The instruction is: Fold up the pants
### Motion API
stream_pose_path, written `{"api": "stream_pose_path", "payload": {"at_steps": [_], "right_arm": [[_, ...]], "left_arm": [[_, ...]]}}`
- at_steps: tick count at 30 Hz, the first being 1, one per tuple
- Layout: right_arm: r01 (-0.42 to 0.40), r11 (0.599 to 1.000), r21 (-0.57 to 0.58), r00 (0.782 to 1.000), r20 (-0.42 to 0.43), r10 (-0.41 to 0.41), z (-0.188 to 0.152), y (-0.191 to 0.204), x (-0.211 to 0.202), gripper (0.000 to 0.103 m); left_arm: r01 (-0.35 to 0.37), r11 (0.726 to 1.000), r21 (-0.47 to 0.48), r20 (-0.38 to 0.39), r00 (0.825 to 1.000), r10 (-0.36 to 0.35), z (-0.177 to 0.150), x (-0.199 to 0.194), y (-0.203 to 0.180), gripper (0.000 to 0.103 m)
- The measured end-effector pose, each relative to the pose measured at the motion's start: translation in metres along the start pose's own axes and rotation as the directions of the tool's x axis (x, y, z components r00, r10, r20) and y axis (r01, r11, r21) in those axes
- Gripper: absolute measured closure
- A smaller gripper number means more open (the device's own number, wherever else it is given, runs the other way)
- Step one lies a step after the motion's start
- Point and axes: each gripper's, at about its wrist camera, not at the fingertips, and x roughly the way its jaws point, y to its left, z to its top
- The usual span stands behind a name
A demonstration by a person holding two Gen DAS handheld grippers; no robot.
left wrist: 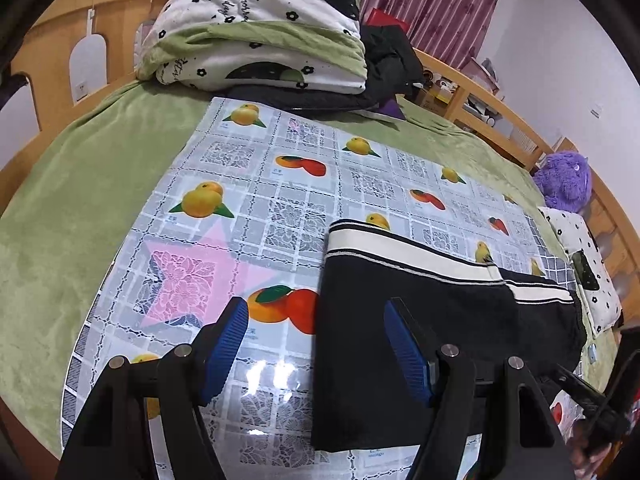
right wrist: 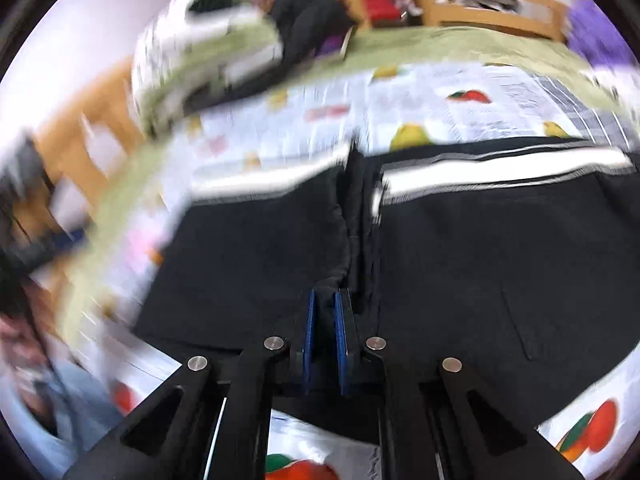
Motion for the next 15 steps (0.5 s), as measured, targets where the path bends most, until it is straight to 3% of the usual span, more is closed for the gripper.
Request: {"api": "stream_pose_path", "payload": {"at_steps": [3,5,6,9,11,13,15], "right_arm": [[0.013,1.000,-0.004,0.989,-0.146,-0.013,-0.011,-0.002,0.020,0.093],[0.074,0.994,-0.075,0.966,-0.244,-0.091,-0.022,0.004,0.042,0.091],[0.099,0.988,-0.116,0.960,-0.249,-0.126,-0.026,0.009,0.047,0.090],[0.092,0.982,-0.166,0.979,-0.167,-0.120,-0.021,0.012,0.032,0.082],[0.101,0.985,-0.142,0.989,-0.091,-0.115,-0.011,0.009,0.018,0.057],[0.120,0.984,-0.134,0.991,-0.040,-0.127,0.006,0.008,0.014,0.044],[0.162,0.978,-0.134,0.983,-0.064,-0.171,0.028,0.008,0.030,0.044]], "left_arm": [[-0.004,1.000,-0.006,-0.013,1.000,0.004,0.000,0.003,0.003,0.035],[-0.002,1.000,-0.010,-0.027,1.000,0.002,0.000,0.006,0.006,0.035],[-0.001,1.000,-0.012,-0.030,1.000,0.001,0.000,0.006,0.006,0.035],[-0.005,1.000,-0.017,-0.025,1.000,0.005,0.002,0.005,0.010,0.035],[-0.008,1.000,-0.027,-0.024,1.000,0.007,0.003,0.005,0.012,0.035],[-0.005,0.999,-0.046,-0.031,1.000,0.003,0.004,0.008,0.016,0.035],[0.000,0.999,-0.053,-0.046,0.999,-0.003,0.004,0.012,0.016,0.035]]}}
